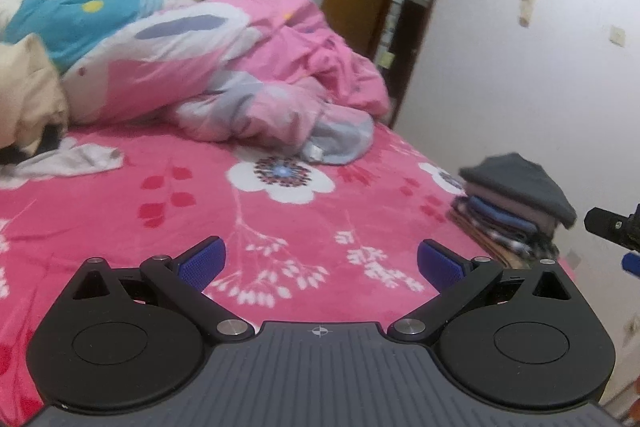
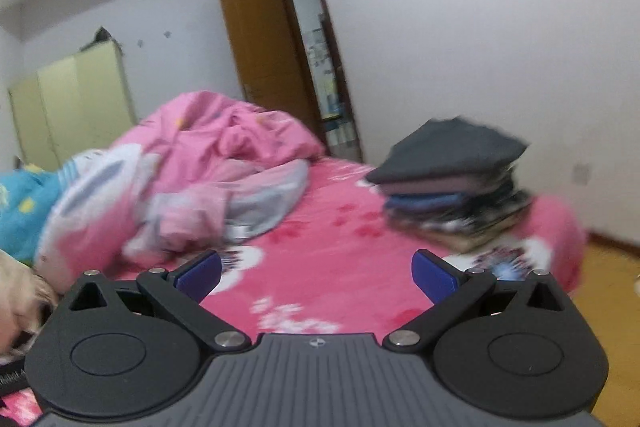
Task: Fold clothes
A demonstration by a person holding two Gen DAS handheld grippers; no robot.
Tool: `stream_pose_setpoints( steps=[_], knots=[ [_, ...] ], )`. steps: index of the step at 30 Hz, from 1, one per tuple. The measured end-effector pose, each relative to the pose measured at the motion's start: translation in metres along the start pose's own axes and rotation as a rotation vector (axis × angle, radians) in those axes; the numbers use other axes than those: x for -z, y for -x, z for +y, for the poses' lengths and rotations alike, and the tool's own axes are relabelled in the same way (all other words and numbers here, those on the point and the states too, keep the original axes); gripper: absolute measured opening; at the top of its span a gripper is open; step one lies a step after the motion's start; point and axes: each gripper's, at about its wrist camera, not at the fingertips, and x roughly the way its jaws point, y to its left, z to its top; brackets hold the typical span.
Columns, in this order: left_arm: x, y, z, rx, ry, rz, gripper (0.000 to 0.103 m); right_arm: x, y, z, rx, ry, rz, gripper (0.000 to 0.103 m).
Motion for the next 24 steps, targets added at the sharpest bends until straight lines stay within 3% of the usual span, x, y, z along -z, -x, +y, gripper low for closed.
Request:
stream_pose_setpoints(
  steps=[5, 11, 15, 24],
  knots=[
    [0.002, -0.014, -0.031, 0.075, -0.046, 0.04, 0.103, -0.005, 0.009, -0.02, 0.034, 0.017, 0.019, 0.103],
    [0.015, -0.02, -0.077, 0.204, -0.117, 0.08, 0.103, 0.001, 0.033, -0.034, 0.284, 0.167, -0.08, 0.103],
    [0.027, -0.028, -0.109, 0.228, -0.143, 0.102, 0.103, 0.004, 0.044, -0.051, 0.363, 0.181, -0.131, 0.103],
    [0.033, -0.036, -0.153, 0.219, -0.235, 0.093, 0.103, 0.0, 0.048, -0.093, 0.439, 0.094, -0.108, 0.103]
  ],
)
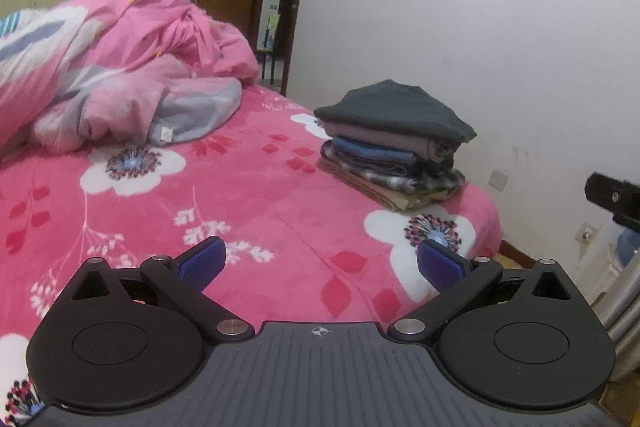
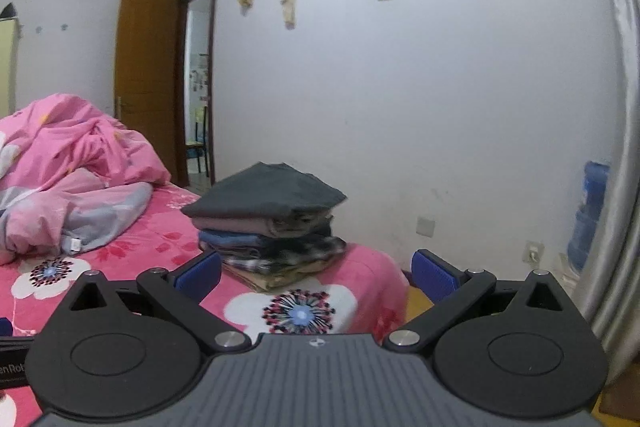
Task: Fold clothes
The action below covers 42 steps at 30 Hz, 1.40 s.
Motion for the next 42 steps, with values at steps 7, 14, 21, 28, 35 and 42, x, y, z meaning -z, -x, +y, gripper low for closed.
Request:
stream_pose_setpoints(
  steps=[7, 14, 21, 28, 35, 42],
  knots=[
    [-0.009, -0.006, -0.019, -0.04, -0.042, -0.046, 0.103, 0.002, -0.017, -0.014, -0.02, -0.051, 0.069, 0.103],
    [-0.016, -0.009, -0.029, -0.046, -0.049, -0.068, 0.103, 0.003, -0.021, -0.01, -0.047, -0.036, 0.085, 0.103],
    [-0.019, -0.011, -0.029, -0.063, -0.049, -0.073, 0.103, 0.006, -0.026, -0.001, -0.077, -0.016, 0.113, 0.103],
    [-0.024, -0.009, -0.025, -0.087, -0.039, -0.1, 0.103, 0.009, -0.025, 0.007, -0.093, 0.006, 0.12, 0.103],
    [-0.025, -0.006, -0.023, -0.098, -0.042, -0.116, 0.103, 0.01, -0.024, 0.009, -0.097, 0.011, 0.119, 0.103],
    [-0.026, -0.007, -0.023, -0.096, -0.044, -0.118, 0.103, 0.009, -0.024, 0.009, -0.099, 0.014, 0.12, 0.103]
  ],
)
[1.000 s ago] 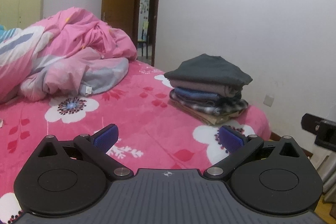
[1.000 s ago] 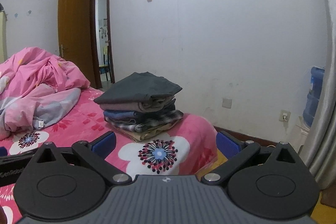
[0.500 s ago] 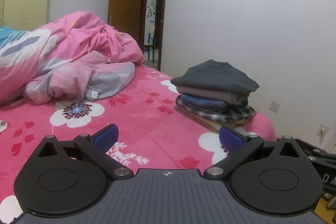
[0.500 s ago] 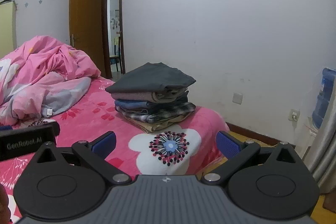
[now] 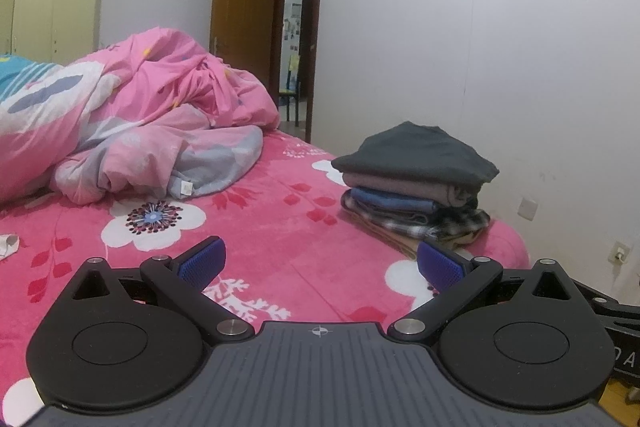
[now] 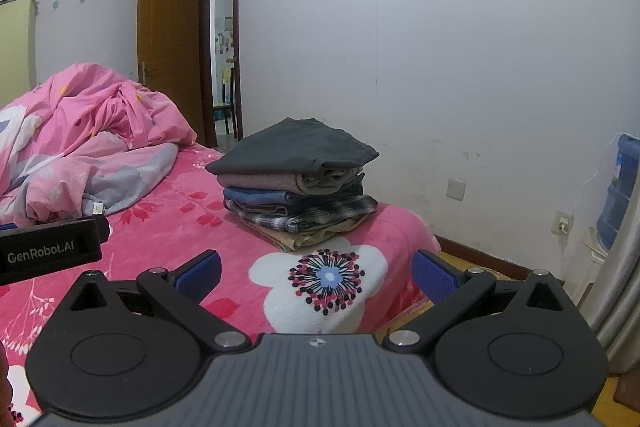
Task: Fold clothes
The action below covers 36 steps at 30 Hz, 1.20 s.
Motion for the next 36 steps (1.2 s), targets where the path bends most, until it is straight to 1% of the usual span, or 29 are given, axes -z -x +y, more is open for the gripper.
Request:
stream_pose_setpoints(
  steps=[8, 28, 36],
  knots=[
    [-0.0007, 0.0017, -0.001, 0.001, -0.007, -0.009, 0.103, -0.0001, -0.0001, 0.0005, -0.002, 0.004, 0.002, 0.103],
    [-0.0002, 0.0006, 0.0004, 0.005, 0.0, 0.015, 0.103, 0.0026, -0.0017, 0.0021, -0.002, 0.005, 0.01, 0.103],
    [0.0007, 0.001, 0.0039, -0.006, 0.01, 0.012, 0.103, 0.0037, -0.0038, 0.008, -0.002, 0.025, 0.018, 0.103]
  ],
)
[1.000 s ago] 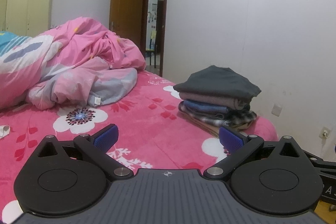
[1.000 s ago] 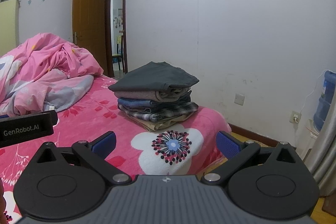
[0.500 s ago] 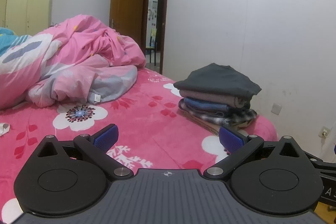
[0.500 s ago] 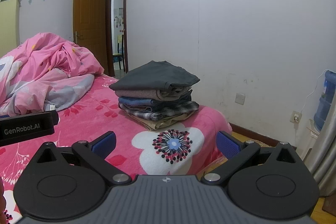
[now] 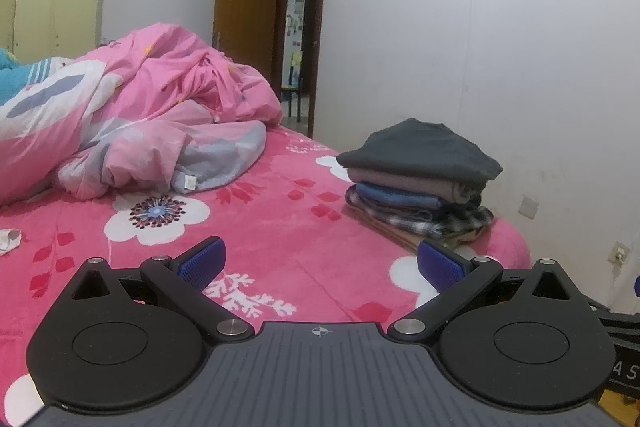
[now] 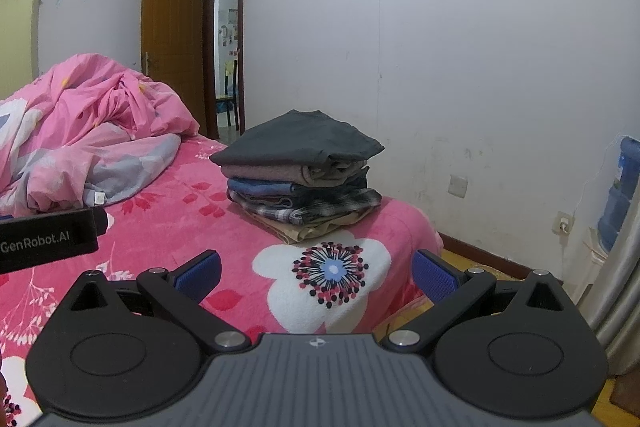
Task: Fold clothes
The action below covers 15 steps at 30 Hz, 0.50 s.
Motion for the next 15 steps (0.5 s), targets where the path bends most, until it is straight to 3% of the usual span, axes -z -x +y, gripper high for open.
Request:
stream_pose_setpoints(
  steps=[15],
  knots=[
    [0.003, -0.006, -0.032, 0.06, -0.032, 0.012, 0.103, 0.001, 0.001, -0.026, 0.078, -0.014, -0.006, 0.103]
  ],
)
